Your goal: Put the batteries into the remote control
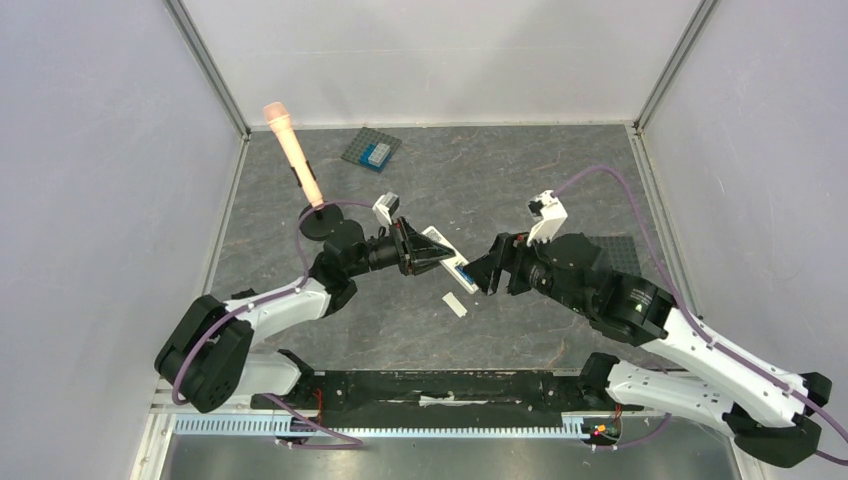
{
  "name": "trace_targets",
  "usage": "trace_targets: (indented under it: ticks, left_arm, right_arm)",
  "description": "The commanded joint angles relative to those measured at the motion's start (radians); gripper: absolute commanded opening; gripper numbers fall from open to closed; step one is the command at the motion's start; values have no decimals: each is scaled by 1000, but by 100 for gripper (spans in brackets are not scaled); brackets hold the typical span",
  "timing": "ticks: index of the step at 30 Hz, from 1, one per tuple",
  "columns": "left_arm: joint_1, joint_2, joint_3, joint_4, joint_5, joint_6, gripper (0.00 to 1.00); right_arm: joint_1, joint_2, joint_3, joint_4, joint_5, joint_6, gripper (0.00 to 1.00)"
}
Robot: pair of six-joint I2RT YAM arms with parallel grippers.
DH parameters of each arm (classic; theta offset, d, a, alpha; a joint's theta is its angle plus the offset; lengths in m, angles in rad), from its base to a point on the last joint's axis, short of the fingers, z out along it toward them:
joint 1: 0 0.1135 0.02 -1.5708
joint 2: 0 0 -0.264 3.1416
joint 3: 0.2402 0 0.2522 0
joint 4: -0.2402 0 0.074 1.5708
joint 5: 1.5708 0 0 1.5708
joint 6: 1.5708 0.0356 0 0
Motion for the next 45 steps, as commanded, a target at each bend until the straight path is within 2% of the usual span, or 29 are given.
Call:
trace_targets:
  ticks: [1,10,19,22,29,45]
  left_arm:
    - [2,-66,9,107,-49,-166,2]
    - [1,-91,-32,278,-155,-390,2]
    - [-1,-157,-31,272,-217,-452,2]
    - [-1,-184,-27,248,-231,-452,2]
    - [-1,-198,-22,231,-226,-446,2]
    - [-4,-199,-18,204,-207,-397,2]
  right_arm:
    - [5,-34,-56,215,28,149,82]
    - [5,-134,-201,461,39,313,83]
    - [5,-175,-225,549,63,356,83]
    - [5,-186,-245,568,82,389,80]
    - [5,-174,-253,572,103,424,61]
    - [5,-148,-265,584,126,452,47]
